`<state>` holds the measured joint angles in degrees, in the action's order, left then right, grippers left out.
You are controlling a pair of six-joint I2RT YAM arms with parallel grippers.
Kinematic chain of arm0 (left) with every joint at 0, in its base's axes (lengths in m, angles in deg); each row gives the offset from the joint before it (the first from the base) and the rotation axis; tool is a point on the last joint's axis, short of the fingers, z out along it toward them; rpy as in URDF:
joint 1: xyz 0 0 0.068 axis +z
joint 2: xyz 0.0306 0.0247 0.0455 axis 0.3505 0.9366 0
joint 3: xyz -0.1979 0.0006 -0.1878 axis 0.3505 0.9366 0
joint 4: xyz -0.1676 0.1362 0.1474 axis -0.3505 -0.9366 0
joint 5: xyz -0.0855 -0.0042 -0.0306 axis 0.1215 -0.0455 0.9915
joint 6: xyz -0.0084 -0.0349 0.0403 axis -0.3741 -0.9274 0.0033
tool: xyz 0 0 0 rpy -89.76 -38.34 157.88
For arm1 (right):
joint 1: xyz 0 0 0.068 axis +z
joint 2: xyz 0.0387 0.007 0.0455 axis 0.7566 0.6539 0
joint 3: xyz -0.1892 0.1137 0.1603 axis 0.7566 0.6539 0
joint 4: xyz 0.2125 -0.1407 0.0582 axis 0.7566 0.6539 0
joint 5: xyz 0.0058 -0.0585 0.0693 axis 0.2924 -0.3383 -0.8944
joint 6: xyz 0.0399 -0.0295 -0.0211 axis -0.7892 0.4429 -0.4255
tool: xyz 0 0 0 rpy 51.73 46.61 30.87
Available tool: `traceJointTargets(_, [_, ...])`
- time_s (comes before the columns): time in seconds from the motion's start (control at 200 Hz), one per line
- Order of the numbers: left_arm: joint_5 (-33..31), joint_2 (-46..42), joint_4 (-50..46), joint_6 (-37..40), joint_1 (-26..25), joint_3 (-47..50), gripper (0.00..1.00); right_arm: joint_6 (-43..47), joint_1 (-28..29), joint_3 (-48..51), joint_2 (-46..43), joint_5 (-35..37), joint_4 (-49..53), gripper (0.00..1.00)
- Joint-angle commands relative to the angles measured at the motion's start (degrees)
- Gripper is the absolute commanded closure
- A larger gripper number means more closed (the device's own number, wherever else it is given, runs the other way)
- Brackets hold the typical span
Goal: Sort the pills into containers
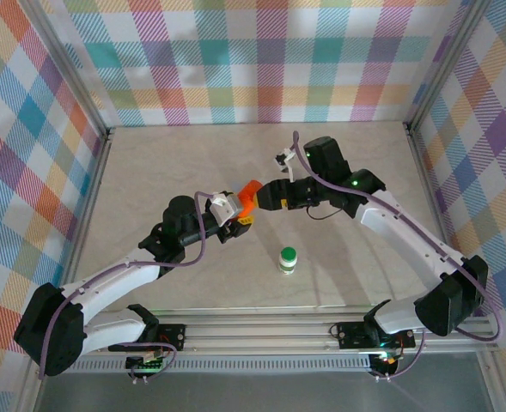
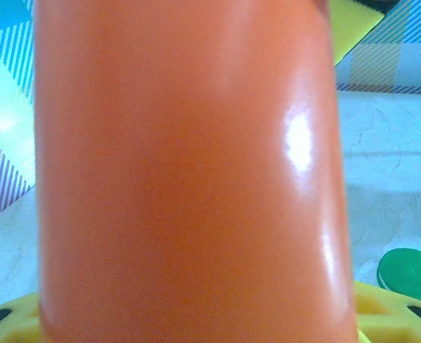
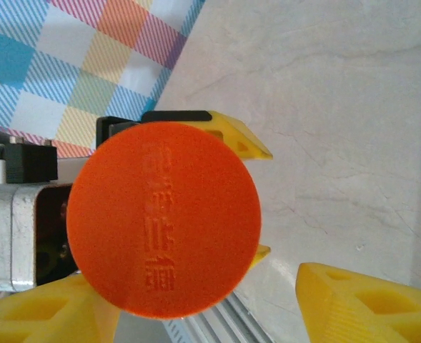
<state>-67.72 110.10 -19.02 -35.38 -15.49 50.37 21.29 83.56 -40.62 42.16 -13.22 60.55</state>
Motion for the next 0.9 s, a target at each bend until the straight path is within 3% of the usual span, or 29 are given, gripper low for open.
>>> traceJointTargets(0.0, [7.78, -0.28, 5.77, 2.84, -2.46, -1.74, 1.0, -2.65, -1.28, -0.11, -0.4, 1.97, -9.3, 0.29])
traceJointTargets(0.295, [7.36, 0.64, 6.49, 2.46, -2.84, -2.41, 1.0, -1.3, -0.43, -2.05, 2.57, 5.0, -4.58, 0.31])
traceJointTargets(0.705, [-4.82, 1.71, 7.49, 2.47, -2.84, -2.7, 1.0, -0.22, 2.32, -2.05, 4.7, 5.08, -0.1, 0.33])
traceJointTargets(0.81, [-6.22, 2.26, 8.06, 2.47, -2.84, -2.68, 1.0, -0.93, 2.48, -2.29, 4.95, 4.45, 0.14, 0.39])
traceJointTargets(0.895, [-5.71, 2.82, 7.83, 2.29, -2.84, -2.97, 1.0, -1.52, 2.44, -2.87, 5.54, 2.5, 0.02, 0.5])
